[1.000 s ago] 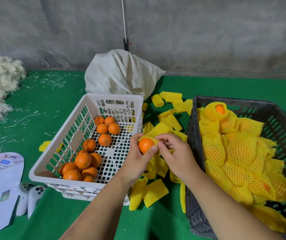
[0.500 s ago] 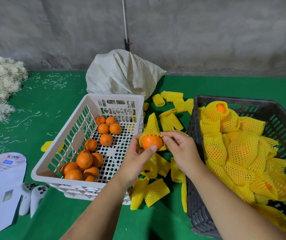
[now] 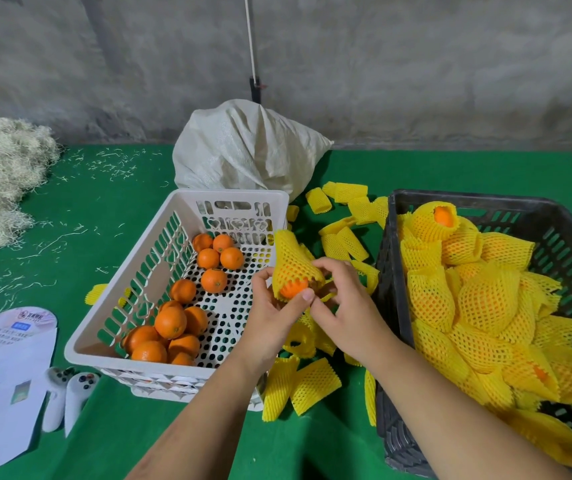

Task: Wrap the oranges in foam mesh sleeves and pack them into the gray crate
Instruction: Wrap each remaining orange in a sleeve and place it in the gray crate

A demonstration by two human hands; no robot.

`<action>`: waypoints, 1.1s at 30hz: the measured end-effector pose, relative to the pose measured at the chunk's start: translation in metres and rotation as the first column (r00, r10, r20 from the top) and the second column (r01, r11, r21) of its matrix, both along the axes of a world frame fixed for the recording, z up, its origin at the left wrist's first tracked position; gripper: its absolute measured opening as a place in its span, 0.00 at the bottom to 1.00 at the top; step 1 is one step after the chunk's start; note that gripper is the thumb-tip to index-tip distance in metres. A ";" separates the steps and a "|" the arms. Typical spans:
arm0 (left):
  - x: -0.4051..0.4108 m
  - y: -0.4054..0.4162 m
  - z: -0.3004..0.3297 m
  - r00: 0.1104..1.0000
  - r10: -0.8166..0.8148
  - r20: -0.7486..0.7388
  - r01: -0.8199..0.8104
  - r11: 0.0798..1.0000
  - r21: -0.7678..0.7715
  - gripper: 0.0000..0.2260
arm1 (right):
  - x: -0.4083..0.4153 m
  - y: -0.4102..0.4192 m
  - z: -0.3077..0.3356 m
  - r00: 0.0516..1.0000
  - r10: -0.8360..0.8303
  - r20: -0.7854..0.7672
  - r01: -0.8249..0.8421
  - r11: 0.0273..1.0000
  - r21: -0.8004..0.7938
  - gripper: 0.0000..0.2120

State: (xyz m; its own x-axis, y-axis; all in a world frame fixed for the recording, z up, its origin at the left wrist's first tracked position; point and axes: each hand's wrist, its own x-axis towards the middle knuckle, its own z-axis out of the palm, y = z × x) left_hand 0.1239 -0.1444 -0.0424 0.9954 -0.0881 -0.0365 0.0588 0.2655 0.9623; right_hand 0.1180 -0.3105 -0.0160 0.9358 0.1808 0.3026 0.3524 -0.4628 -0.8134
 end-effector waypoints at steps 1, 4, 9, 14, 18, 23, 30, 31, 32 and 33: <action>0.000 0.001 -0.001 0.999 -0.039 0.015 0.039 0.999 -0.012 0.29 | 0.001 0.000 0.000 1.000 0.010 0.004 -0.010 0.999 0.030 0.21; 0.002 0.004 -0.004 0.996 -0.080 0.036 0.080 0.997 -0.012 0.35 | 0.005 -0.002 0.000 0.998 -0.032 0.045 0.029 0.997 0.075 0.16; 0.002 -0.001 -0.001 0.997 -0.042 0.064 0.042 0.999 0.001 0.32 | 0.003 -0.003 0.003 0.981 -0.126 0.145 0.123 0.992 0.027 0.08; 0.005 0.005 -0.005 1.000 0.025 0.009 -0.024 0.998 -0.063 0.35 | -0.004 0.003 -0.001 0.978 0.004 0.209 -0.007 1.000 0.011 0.10; 0.005 0.010 -0.008 0.996 -0.087 0.000 0.087 0.996 -0.029 0.35 | 0.003 0.003 -0.003 0.995 -0.023 -0.100 0.021 1.000 -0.013 0.21; 0.004 0.002 -0.005 0.997 -0.022 0.073 0.017 0.998 0.068 0.24 | 0.004 -0.001 -0.002 0.989 -0.120 0.091 0.120 0.993 0.012 0.07; 0.005 0.003 -0.010 0.991 0.108 0.083 -0.119 0.983 0.140 0.31 | 0.001 0.005 0.000 0.962 0.040 -0.269 0.017 0.978 0.208 0.22; 0.005 0.004 -0.013 0.989 0.086 0.117 -0.109 0.972 0.208 0.32 | 0.003 0.004 -0.001 0.941 0.053 -0.333 0.039 0.964 0.263 0.28; 0.004 0.005 -0.015 0.987 0.045 0.153 -0.089 0.952 0.292 0.32 | 0.005 0.004 -0.002 0.911 0.082 -0.403 0.047 0.953 0.301 0.37; 0.002 0.004 -0.015 0.984 -0.012 0.179 -0.058 0.925 0.376 0.33 | 0.007 0.004 -0.003 0.875 0.109 -0.472 0.045 0.952 0.303 0.45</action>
State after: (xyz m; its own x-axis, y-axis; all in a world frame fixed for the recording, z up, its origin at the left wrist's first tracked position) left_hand 0.1258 -0.1403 -0.0575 0.9906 -0.0792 0.1118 -0.1209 -0.1214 0.9852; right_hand 0.1253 -0.3065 -0.0191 0.9727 0.1876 -0.1365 -0.1049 -0.1694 -0.9800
